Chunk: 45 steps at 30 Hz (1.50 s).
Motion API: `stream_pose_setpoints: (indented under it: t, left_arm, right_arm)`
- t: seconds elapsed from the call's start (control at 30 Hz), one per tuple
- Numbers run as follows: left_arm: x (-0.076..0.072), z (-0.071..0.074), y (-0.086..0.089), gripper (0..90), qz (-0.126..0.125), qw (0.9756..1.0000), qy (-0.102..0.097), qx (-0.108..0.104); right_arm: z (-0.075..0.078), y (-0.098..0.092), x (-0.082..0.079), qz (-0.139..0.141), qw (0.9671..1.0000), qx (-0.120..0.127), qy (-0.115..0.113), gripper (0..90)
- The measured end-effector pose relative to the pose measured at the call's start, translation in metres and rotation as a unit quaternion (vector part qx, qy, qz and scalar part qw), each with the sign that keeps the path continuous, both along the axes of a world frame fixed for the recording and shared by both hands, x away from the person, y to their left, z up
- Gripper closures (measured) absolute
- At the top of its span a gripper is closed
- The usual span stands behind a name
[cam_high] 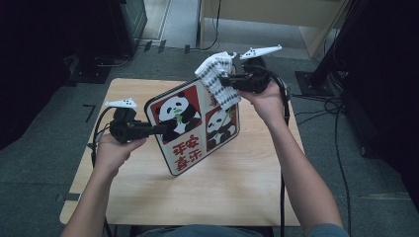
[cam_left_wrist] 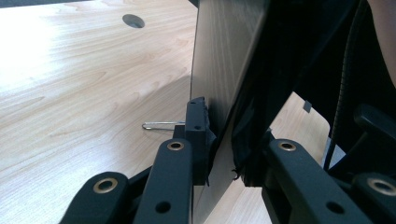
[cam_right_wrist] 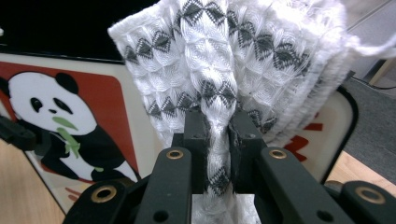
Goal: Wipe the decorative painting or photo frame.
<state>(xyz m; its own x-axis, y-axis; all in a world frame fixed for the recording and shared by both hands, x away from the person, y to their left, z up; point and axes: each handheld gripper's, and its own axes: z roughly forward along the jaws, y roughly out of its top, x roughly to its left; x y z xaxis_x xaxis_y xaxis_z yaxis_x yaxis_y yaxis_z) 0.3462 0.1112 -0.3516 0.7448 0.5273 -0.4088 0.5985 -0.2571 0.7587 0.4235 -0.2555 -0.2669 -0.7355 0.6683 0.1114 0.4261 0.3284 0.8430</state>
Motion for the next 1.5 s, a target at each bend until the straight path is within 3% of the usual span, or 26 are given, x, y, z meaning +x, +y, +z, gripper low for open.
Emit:
stream_pose_setpoints:
  t: [0.27,0.77,1.5]
  left_arm:
    - [0.0,0.0,0.0,78.2,0.0,1.0,-0.001,0.001]
    - [0.0,0.0,0.0,78.3,-0.001,1.0,-0.003,0.002]
    - [0.0,0.0,0.001,78.2,-0.003,1.0,-0.002,0.0]
  right_arm:
    - [-0.006,0.009,0.004,-0.004,0.9999,-0.012,-0.001,80.5]
    - [-0.016,0.005,0.004,-0.002,0.9998,-0.021,0.002,80.4]
    - [-0.044,0.0,0.001,0.007,0.9995,-0.026,0.018,80.3]
